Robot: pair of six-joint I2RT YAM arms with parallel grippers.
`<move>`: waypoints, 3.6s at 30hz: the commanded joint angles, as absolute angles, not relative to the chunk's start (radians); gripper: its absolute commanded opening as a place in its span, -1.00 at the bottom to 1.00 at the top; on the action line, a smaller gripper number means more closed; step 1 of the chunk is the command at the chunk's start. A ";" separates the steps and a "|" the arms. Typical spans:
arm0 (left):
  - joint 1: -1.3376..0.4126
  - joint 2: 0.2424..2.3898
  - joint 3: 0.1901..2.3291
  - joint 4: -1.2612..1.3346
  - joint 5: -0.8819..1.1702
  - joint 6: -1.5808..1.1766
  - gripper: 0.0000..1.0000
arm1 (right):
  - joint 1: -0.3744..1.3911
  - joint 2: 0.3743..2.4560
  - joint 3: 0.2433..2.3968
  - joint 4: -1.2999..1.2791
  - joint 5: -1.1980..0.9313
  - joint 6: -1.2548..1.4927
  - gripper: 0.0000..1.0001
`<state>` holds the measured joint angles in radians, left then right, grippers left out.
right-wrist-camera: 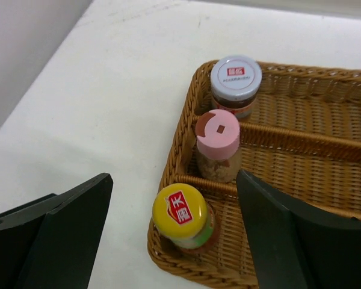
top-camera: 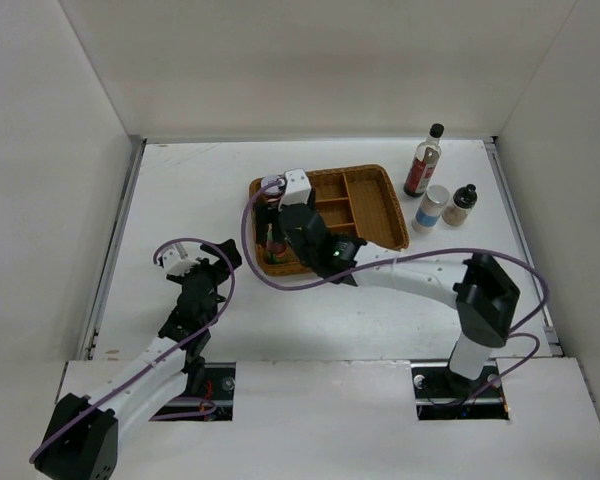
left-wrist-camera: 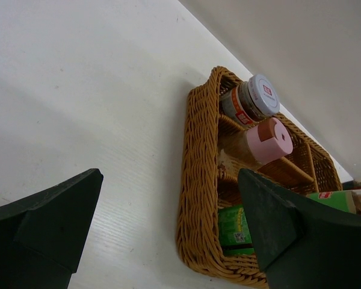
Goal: Organize the condiment bottles
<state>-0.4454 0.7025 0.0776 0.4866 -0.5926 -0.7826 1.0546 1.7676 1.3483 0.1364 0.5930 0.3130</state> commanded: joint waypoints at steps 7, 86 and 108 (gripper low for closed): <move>-0.438 0.709 0.063 0.541 -0.584 -0.793 1.00 | 0.814 1.416 1.192 0.173 0.474 0.316 0.92; -0.424 0.742 0.060 0.569 -0.569 -0.807 1.00 | 0.614 1.963 2.039 0.132 0.476 0.149 -0.42; -0.430 0.750 0.058 0.569 -0.568 -0.813 1.00 | 0.671 2.072 2.025 0.153 0.474 0.225 -0.40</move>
<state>-0.4263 0.7532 0.0776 0.5201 -0.5732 -0.8009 0.6628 2.1014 1.9831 -0.0250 0.4782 0.1986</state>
